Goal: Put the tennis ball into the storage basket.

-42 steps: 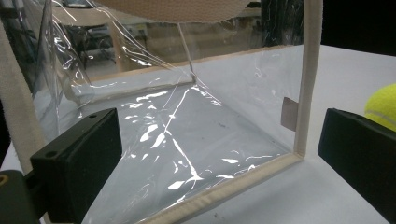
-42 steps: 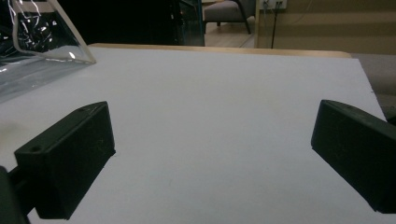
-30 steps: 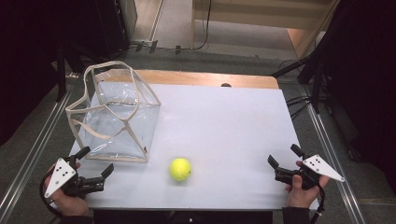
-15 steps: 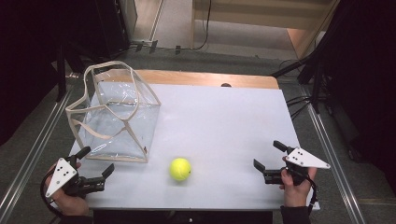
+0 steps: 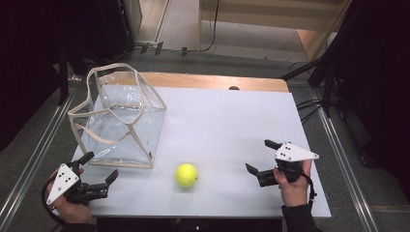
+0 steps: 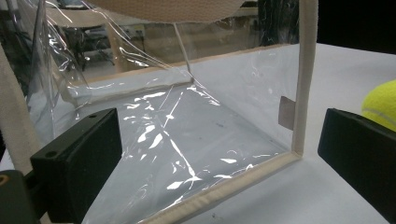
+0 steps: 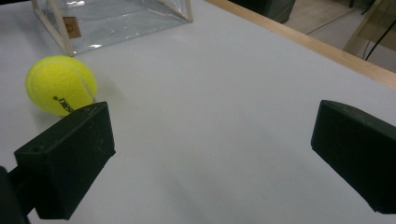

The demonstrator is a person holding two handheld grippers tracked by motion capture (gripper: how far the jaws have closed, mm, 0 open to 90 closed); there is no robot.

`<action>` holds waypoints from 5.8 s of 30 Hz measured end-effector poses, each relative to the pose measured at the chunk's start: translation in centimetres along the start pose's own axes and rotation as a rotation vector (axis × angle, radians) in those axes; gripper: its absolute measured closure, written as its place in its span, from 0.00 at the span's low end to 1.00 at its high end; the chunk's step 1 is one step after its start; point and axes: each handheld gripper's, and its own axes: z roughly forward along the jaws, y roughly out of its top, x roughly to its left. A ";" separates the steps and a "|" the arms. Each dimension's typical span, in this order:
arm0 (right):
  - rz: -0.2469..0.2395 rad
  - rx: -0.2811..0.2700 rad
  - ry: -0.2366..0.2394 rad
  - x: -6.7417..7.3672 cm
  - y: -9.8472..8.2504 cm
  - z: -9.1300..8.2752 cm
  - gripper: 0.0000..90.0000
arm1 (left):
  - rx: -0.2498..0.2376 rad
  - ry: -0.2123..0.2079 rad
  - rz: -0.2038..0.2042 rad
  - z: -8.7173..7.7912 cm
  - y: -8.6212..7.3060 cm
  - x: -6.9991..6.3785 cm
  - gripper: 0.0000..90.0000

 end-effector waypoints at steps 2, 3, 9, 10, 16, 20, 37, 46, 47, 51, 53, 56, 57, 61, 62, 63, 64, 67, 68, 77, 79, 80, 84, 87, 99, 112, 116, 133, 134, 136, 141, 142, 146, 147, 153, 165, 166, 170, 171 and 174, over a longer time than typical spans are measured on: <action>-0.016 0.022 0.014 0.3 0.5 0.4 0.00 | 0.001 0.001 -0.001 0.0 0.0 0.0 0.00; -0.034 0.055 0.023 0.5 1.0 0.9 0.00 | 0.001 0.000 -0.001 0.0 0.0 0.0 0.00; -0.061 0.101 0.068 1.2 2.1 2.0 0.00 | -0.006 0.002 -0.008 0.0 0.0 0.0 0.00; -0.062 0.111 0.071 1.4 2.3 2.1 0.00 | -0.006 0.002 -0.008 0.0 0.0 0.0 0.00; -0.085 0.153 0.101 2.0 3.3 2.8 0.00 | -0.007 0.001 -0.007 0.0 0.0 0.1 0.00; -0.093 0.187 0.114 2.5 4.0 3.6 0.00 | -0.007 0.001 -0.007 0.0 0.0 0.0 0.00; -0.145 0.324 0.223 5.6 4.7 8.5 0.00 | -0.002 -0.005 0.000 0.1 0.0 0.0 0.00; -0.183 0.353 0.270 6.9 4.9 9.8 0.00 | 0.004 -0.008 0.007 0.1 0.0 0.0 0.00; -0.180 0.359 0.269 7.0 5.0 9.8 0.00 | 0.004 -0.008 0.007 0.1 0.0 0.0 0.00; -0.193 0.378 0.284 7.6 5.2 10.4 0.00 | 0.004 -0.008 0.007 0.1 0.0 0.0 0.00; -0.202 0.388 0.288 7.9 5.2 10.6 0.00 | 0.004 -0.009 0.009 0.1 0.0 0.0 0.00; -0.206 0.396 0.296 8.0 5.2 10.9 0.00 | 0.004 -0.009 0.009 0.1 0.0 0.0 0.00; -0.213 0.405 0.306 8.2 5.3 11.2 0.00 | 0.004 -0.009 0.008 0.1 0.0 0.0 0.00; -0.221 0.423 0.319 8.6 5.5 11.5 0.00 | 0.004 -0.012 0.011 0.2 0.0 0.0 0.00; -0.221 0.423 0.319 8.6 5.5 11.5 0.00 | 0.004 -0.012 0.011 0.2 0.0 0.0 0.00; -0.222 0.435 0.311 8.8 5.6 11.7 0.00 | 0.004 -0.012 0.011 0.2 0.0 0.0 0.00; -0.222 0.435 0.311 8.8 5.6 11.7 0.00 | 0.004 -0.012 0.011 0.2 0.0 0.0 0.00; -0.236 0.445 0.324 9.1 5.8 12.0 0.00 | 0.004 -0.011 0.011 0.2 0.0 0.0 0.00; -0.236 0.445 0.324 9.1 5.8 12.0 0.00 | 0.004 -0.011 0.011 0.2 0.0 0.0 0.00; -0.272 0.487 0.344 10.4 6.2 13.2 0.00 | 0.005 -0.011 0.011 0.2 0.0 0.0 0.00; -0.272 0.505 0.350 10.7 6.3 13.5 0.00 | 0.004 -0.011 0.011 0.2 0.0 0.0 0.00; -0.275 0.509 0.346 10.9 6.3 13.6 0.00 | 0.007 -0.010 0.012 0.2 0.1 0.0 0.00; -0.283 0.538 0.348 11.4 6.5 14.3 0.00 | 0.009 -0.010 0.015 0.2 0.1 -0.1 0.00; -0.293 0.560 0.355 11.9 6.6 14.9 0.00 | 0.010 -0.010 0.018 0.2 0.1 -0.1 0.00; -0.313 0.638 0.366 12.8 6.5 16.8 0.00 | 0.009 -0.014 0.021 0.2 0.1 0.0 0.00; -0.304 0.668 0.373 12.5 6.3 17.8 0.03 | 0.015 -0.013 0.029 0.3 0.1 -0.1 0.00; -0.305 0.670 0.404 12.5 6.3 18.0 0.07 | 0.016 -0.010 0.028 0.3 0.1 -0.1 0.00; -0.284 0.670 0.435 12.6 6.7 18.1 0.26 | 0.011 -0.015 0.026 0.3 0.1 -0.1 0.00; -0.278 0.679 0.439 12.6 6.8 18.0 0.26 | 0.009 -0.014 0.020 0.3 0.0 -0.1 0.00; -0.291 0.672 0.437 12.5 7.0 18.1 0.26 | 0.010 -0.014 0.021 0.2 0.1 -0.1 0.00; -0.286 0.670 0.435 12.3 7.9 18.1 0.26 | 0.013 -0.014 0.020 0.2 0.1 -0.1 0.00; -0.286 0.670 0.435 12.3 7.9 18.1 0.26 | 0.013 -0.014 0.020 0.2 0.1 -0.1 0.00; -0.295 0.677 0.431 12.0 8.6 18.6 0.26 | 0.010 -0.016 0.018 0.2 0.0 0.0 0.00; -0.295 0.677 0.431 12.0 8.6 18.6 0.26 | 0.010 -0.016 0.018 0.2 0.0 0.0 0.00; -0.280 0.672 0.436 11.8 9.5 19.0 0.26 | 0.005 -0.018 0.013 0.2 0.0 0.0 0.00; -0.281 0.679 0.433 11.0 11.6 20.0 0.27 | 0.005 -0.019 0.012 0.2 0.0 0.0 0.00; -0.281 0.679 0.433 11.0 11.6 20.0 0.27 | 0.005 -0.019 0.012 0.2 0.0 0.0 0.00; -0.274 0.678 0.432 10.8 12.3 20.3 0.27 | 0.006 -0.021 0.012 0.2 0.0 0.0 0.00; -0.276 0.669 0.433 10.7 12.6 20.5 0.27 | 0.006 -0.021 0.012 0.2 0.0 0.0 0.00; -0.265 0.676 0.426 10.6 12.9 20.7 0.27 | 0.005 -0.021 0.012 0.2 0.0 0.0 0.00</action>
